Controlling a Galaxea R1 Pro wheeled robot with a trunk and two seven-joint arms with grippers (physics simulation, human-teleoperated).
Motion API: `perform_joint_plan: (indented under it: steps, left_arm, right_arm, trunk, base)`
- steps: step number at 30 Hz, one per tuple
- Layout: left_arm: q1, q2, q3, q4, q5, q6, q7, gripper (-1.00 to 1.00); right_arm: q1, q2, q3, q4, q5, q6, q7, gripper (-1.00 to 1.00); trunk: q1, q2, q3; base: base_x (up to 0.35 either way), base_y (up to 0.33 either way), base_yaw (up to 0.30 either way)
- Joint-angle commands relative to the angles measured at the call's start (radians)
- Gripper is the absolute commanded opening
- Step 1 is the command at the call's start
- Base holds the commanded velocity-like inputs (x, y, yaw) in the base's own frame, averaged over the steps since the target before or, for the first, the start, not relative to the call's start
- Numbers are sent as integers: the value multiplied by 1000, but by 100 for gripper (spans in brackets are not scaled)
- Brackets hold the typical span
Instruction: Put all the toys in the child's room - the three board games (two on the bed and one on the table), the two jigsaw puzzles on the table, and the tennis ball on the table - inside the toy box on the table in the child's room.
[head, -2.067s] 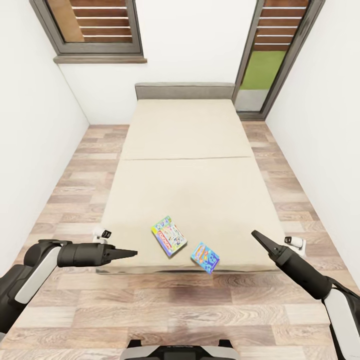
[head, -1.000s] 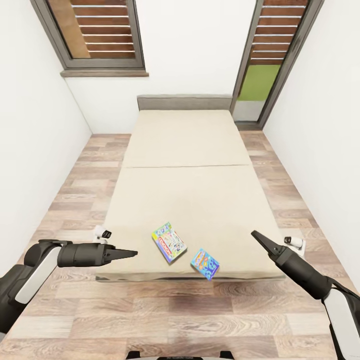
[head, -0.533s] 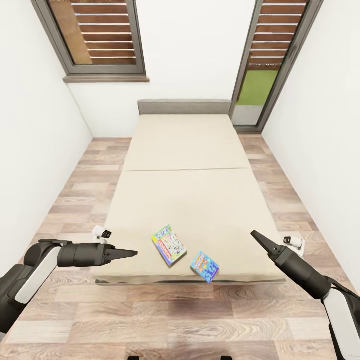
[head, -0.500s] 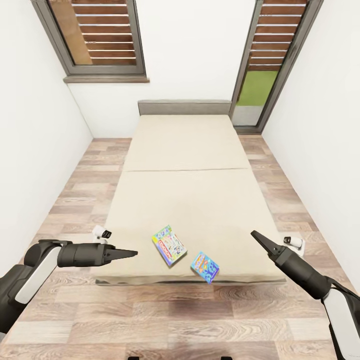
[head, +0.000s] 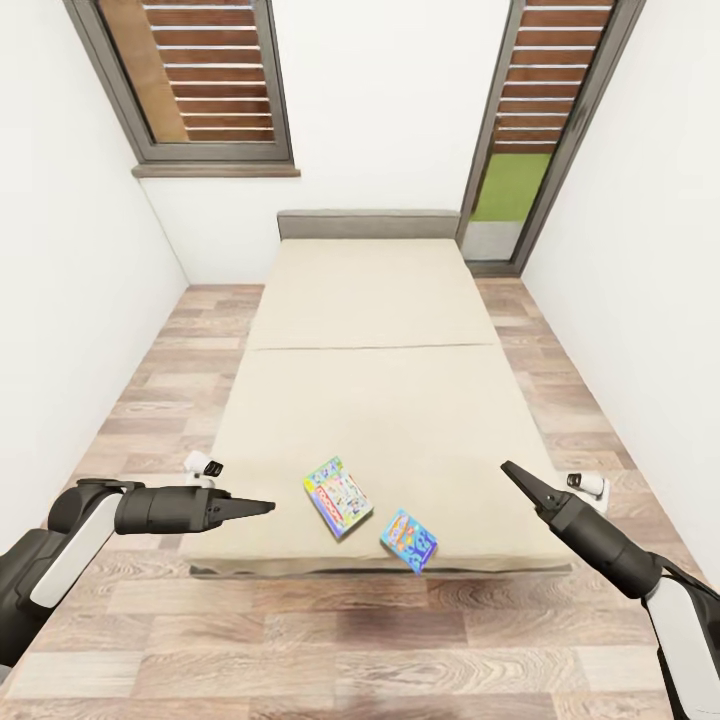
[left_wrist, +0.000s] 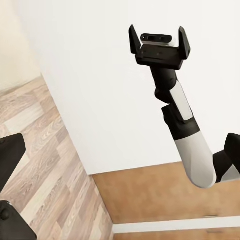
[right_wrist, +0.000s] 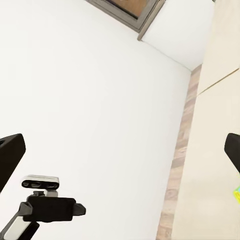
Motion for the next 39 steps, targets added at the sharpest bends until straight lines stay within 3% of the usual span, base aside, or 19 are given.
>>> perform_joint_plan:
  steps: [1, 27, 39]
  left_arm:
    - [-1, 1, -2, 0, 2, 5, -1, 100]
    - [-1, 1, -2, 0, 6, 5, -2, 100]
    - [-1, 1, -2, 0, 3, 5, -2, 100]
  right_arm:
    - [-1, 0, -1, 0, -3, 6, 1, 100]
    - [-1, 0, 0, 0, -3, 6, -1, 100]
    - [-1, 0, 0, 0, -3, 6, -1, 100]
  trunk:
    - [1, -2, 0]
    - [1, -2, 43]
    - [1, -2, 63]
  base:
    - [0, -59, 0]
    - [0, -110, 0]
    - [0, -213, 0]
